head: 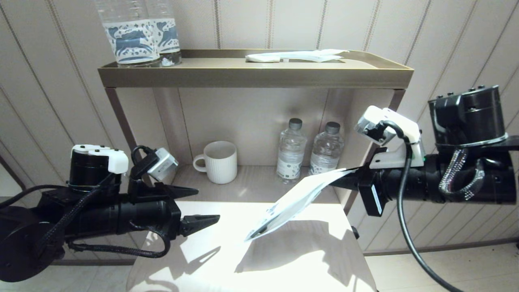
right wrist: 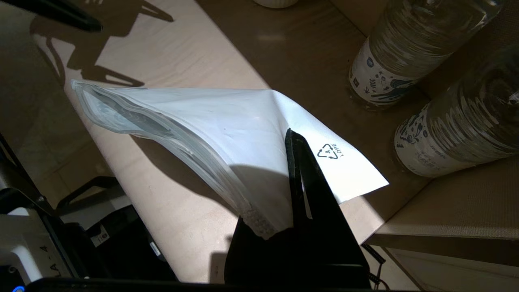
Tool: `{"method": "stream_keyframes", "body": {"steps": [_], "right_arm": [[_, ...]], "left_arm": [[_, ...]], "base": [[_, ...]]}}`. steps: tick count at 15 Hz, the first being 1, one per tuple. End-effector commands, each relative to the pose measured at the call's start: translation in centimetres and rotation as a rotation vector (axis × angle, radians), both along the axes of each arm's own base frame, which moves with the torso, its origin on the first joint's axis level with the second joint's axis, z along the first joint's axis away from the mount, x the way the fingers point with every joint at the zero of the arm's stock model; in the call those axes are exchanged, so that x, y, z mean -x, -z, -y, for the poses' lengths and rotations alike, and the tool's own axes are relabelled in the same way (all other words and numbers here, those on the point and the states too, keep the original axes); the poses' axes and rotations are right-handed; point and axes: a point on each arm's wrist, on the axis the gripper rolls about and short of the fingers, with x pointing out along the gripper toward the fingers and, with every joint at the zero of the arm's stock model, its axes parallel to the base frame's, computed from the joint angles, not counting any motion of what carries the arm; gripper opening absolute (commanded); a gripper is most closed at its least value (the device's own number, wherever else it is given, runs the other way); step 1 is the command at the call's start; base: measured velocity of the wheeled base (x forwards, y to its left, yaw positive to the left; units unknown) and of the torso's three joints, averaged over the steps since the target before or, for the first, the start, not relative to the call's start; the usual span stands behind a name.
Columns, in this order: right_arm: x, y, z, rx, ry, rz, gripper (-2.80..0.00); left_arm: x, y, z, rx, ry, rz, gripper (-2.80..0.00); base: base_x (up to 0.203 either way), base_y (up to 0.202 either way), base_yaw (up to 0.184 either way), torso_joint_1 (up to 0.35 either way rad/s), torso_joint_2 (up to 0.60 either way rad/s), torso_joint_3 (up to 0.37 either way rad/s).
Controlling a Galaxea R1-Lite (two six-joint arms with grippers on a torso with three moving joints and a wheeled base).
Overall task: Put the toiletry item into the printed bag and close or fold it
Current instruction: Hand it to the other hand
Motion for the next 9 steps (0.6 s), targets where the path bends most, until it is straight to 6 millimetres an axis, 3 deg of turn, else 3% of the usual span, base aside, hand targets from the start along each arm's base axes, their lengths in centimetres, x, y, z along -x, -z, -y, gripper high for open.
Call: {"method": "stream_keyframes", "body": {"steps": [1,5,9], "right_arm": [[-0.8,-0.4,-0.4,-0.044,0.027,-0.028,-2.80],[-2.7,-1.5,0.0,-0.139,0.126,-0.105,-2.80],[-2.8,-2.0,0.0,-0.150,0.157,-0.124,-2.80]], "left_arm": [[-0.5,1.3,1.6,-0.017,0.044,-0.038,0.00],[-0.7,2.6,2.7,-0.037,0.076,-0.076,0.00],[-0.3,1.7,2.7,-0.015,0.096,-0.056,0.00]], "base": [[0.000,0.000,0.000,0.000,0.00,0.000],[0.000,0.000,0.000,0.000,0.00,0.000],[0.000,0.000,0.000,0.000,0.00,0.000]]}}
